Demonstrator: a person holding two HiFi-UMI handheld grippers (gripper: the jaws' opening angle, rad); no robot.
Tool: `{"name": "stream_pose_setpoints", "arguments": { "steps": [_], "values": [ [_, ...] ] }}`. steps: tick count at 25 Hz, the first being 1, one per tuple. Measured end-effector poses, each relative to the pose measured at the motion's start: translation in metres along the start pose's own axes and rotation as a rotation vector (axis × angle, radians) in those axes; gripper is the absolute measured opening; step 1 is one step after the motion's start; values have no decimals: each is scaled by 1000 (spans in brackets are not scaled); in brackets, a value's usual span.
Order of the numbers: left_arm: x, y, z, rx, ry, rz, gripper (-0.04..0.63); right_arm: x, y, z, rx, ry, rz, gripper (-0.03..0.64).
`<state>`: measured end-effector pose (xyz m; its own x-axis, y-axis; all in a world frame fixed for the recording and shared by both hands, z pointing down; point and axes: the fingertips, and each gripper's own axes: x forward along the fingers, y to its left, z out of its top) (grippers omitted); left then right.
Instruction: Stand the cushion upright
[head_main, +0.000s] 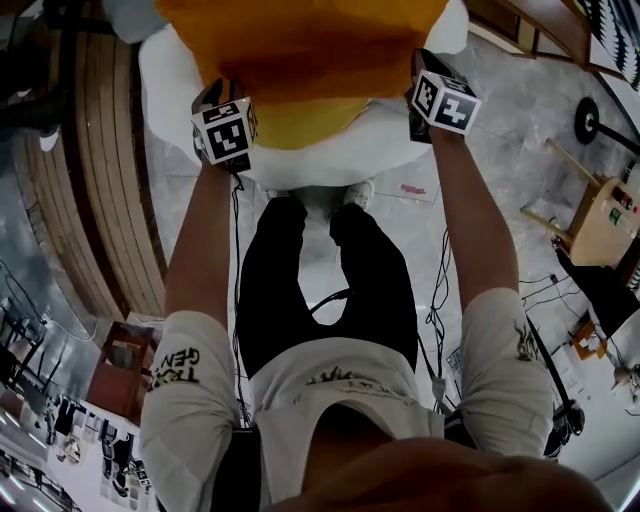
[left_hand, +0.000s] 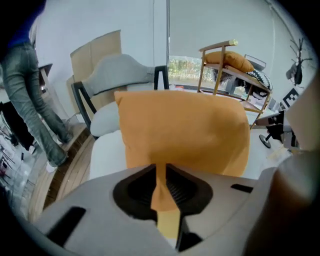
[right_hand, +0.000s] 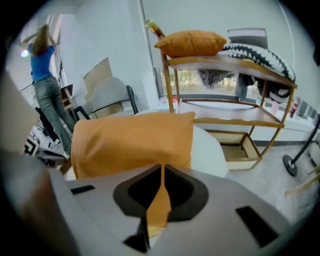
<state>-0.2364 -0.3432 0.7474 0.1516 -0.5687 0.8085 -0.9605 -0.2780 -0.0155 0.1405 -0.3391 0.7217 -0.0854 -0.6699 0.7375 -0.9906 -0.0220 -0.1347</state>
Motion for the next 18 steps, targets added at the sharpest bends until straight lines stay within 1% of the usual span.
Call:
{"name": "stream_pose_setpoints", "arguments": {
  "steps": [1,3,5,8,11,14,18],
  "values": [
    [-12,-2,8,15,-29,13,47,-10,8,3,-32,-30,8,40],
    [-37,-11,27,25,-79,1,24,-32,26,11,-100,-82,29,33],
    [-62,-25,43,-16,-111,-45,21,-57,45,21,-143,-127,45,31],
    [-107,-54,55,-117,-132,-119,21,-100,70,34,-110,-183,67,28],
    [-158,-80,71,-145,-166,-160,21,-150,93,43,-87,-228,75,28],
    [-210,-98,97,-124,-221,-199,21,-202,119,63,-91,-299,128,26],
    [-279,-109,131,-40,-308,-219,20,-273,140,106,-104,-407,158,26]
  ]
}}
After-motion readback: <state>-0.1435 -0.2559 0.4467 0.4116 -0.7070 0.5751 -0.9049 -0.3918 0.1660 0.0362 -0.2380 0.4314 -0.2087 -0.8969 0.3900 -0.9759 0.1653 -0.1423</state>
